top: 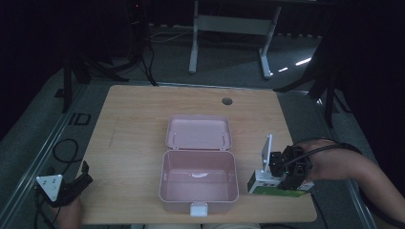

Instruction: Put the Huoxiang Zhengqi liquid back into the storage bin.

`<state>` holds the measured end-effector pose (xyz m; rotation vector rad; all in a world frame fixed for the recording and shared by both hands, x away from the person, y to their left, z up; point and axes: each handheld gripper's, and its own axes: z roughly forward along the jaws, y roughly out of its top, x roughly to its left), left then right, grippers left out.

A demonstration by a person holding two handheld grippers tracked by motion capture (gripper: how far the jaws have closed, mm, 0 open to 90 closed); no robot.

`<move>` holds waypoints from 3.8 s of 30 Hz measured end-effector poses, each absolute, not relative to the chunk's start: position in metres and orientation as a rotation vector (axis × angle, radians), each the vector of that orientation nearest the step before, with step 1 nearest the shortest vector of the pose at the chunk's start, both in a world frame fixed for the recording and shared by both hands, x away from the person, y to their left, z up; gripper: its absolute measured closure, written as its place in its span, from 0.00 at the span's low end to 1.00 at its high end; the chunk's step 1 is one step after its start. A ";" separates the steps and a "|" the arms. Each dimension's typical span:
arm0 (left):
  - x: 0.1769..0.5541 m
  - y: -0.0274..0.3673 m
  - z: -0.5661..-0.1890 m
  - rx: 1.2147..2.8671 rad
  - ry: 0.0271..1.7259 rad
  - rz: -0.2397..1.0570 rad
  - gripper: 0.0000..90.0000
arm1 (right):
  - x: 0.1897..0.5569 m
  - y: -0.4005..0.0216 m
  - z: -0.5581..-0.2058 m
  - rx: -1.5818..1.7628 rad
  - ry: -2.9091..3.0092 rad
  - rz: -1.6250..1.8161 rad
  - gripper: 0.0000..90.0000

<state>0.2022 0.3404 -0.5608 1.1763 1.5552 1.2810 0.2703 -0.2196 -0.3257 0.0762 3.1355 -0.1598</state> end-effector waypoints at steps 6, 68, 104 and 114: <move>0.203 0.340 -0.561 1.185 1.557 1.276 0.03 | 0.270 -0.208 -0.302 0.062 3.106 -0.124 0.69; 0.199 0.346 -0.560 1.136 1.560 1.239 0.03 | 0.284 -0.032 -0.391 -0.157 3.173 -0.222 0.69; 0.200 0.345 -0.561 1.146 1.555 1.251 0.03 | 0.288 -0.046 -0.442 -0.144 3.232 -0.169 0.53; 0.200 0.344 -0.561 1.154 1.557 1.251 0.03 | 0.289 -0.063 -0.399 -0.150 3.161 0.118 0.22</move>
